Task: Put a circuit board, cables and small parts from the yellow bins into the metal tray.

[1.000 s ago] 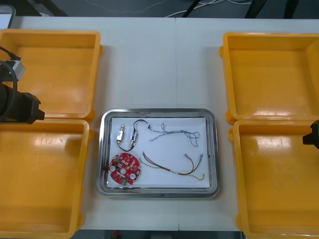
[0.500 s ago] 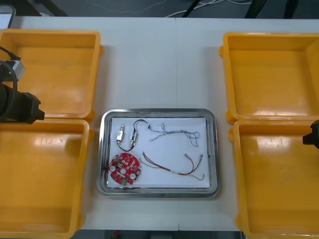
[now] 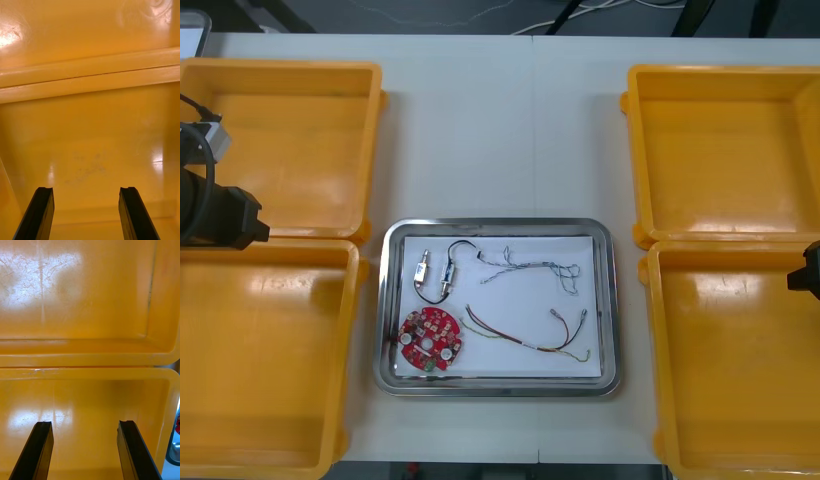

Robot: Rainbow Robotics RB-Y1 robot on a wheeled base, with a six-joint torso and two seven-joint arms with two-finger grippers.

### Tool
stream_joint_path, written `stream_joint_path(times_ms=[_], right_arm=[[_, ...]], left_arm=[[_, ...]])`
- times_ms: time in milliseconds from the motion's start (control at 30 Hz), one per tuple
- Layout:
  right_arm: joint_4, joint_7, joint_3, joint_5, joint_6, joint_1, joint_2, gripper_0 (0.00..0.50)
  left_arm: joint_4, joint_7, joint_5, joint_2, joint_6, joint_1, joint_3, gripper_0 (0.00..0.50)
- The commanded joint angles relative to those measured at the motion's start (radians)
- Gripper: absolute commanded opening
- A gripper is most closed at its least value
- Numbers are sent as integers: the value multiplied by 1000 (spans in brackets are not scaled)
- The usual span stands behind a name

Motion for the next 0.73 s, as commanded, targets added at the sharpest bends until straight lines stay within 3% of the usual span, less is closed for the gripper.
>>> stream_joint_path(times_ms=[33,733], right_arm=[[-10,12,8,7,-7,6,-4,500],[-10,12,8,7,-7,6,-4,500]], left_arm=[[-32,-81,-5,47,-3,20,27,500],[-32,-84,-6,47,-3,22,25,500]])
